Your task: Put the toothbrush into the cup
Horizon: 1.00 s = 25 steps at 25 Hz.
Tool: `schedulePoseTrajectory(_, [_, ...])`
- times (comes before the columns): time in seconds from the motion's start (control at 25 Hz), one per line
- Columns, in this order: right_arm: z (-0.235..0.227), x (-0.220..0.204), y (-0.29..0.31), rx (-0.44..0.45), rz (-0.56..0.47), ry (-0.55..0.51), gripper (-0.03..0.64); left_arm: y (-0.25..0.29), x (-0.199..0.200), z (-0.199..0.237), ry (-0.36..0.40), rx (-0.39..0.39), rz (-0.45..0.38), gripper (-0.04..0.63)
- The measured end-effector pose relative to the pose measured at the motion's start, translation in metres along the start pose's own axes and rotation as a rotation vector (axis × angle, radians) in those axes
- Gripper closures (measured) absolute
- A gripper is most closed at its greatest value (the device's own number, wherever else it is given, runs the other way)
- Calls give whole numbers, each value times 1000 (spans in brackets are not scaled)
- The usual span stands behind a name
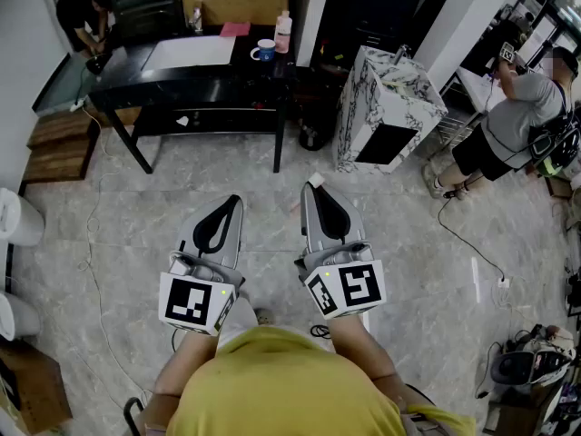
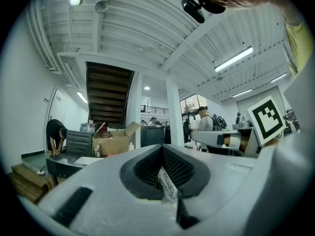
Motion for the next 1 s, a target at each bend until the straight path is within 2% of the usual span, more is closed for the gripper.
schedulePoseTrajectory(0.32, [-20, -20, 63, 1, -2, 14, 591, 51, -15, 47, -11, -8, -4, 595])
schedulePoseTrajectory(0.76, [-62, -41, 222, -40, -17, -1, 591, 174, -27, 164, -1, -55, -16, 595])
schedulePoseTrajectory(1.0, [-80, -53, 290, -70, -18, -3, 592, 230, -32, 216, 3, -86, -34, 595])
Point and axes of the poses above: the fingertips, and each gripper's own axes: y forward along the fingers, z to its left, x out of its top, the point moved 8 cm from there along -y, backward along the fingers
